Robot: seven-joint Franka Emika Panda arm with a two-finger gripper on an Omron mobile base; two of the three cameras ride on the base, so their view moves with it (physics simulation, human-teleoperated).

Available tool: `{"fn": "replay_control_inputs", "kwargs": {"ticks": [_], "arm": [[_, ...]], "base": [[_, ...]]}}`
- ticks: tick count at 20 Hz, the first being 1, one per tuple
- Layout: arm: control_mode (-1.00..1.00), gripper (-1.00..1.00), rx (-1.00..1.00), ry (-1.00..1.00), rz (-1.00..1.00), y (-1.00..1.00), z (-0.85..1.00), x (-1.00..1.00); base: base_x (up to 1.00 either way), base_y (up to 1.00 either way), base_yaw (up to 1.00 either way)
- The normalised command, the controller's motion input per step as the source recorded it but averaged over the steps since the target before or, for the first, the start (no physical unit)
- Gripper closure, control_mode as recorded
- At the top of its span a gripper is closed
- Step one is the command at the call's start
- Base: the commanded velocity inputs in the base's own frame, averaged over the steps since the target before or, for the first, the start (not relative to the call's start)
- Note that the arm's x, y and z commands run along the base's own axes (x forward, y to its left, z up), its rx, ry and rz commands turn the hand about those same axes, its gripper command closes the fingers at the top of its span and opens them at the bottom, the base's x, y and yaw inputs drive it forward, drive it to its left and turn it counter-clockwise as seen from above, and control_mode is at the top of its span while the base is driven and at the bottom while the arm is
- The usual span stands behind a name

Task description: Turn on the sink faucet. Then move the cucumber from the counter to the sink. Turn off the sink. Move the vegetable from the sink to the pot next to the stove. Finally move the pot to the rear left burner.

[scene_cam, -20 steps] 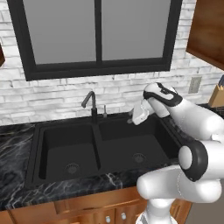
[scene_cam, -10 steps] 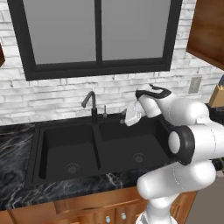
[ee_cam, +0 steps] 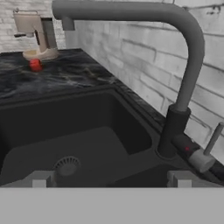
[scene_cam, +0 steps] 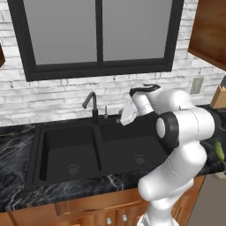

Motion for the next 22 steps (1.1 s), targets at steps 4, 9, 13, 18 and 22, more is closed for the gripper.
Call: {"fn": "replay_control_inputs", "kwargs": {"ticks": [4,9,13,18,22], "arm": [[-1.00,-1.00,0.01,-0.01,0.00,0.00,-0.20,0.47],[-1.00,-1.00,0.05,-0.05,0.00,0.03,-0.13,0.40],[-1.00,-1.00,0.06,-0.06,0.00,0.10,-0.11,0.31],[-1.00,-1.00,0.05,-0.03,0.01,0.18,-0.13,0.26],[-1.00,-1.00,0.05,0.00,0.02,0.20,-0.13,0.29]], "base": [[0.00,0.00,0.00],[0.00,0.00,0.00],[0.00,0.00,0.00],[0.00,0.00,0.00],[0.00,0.00,0.00]]}}
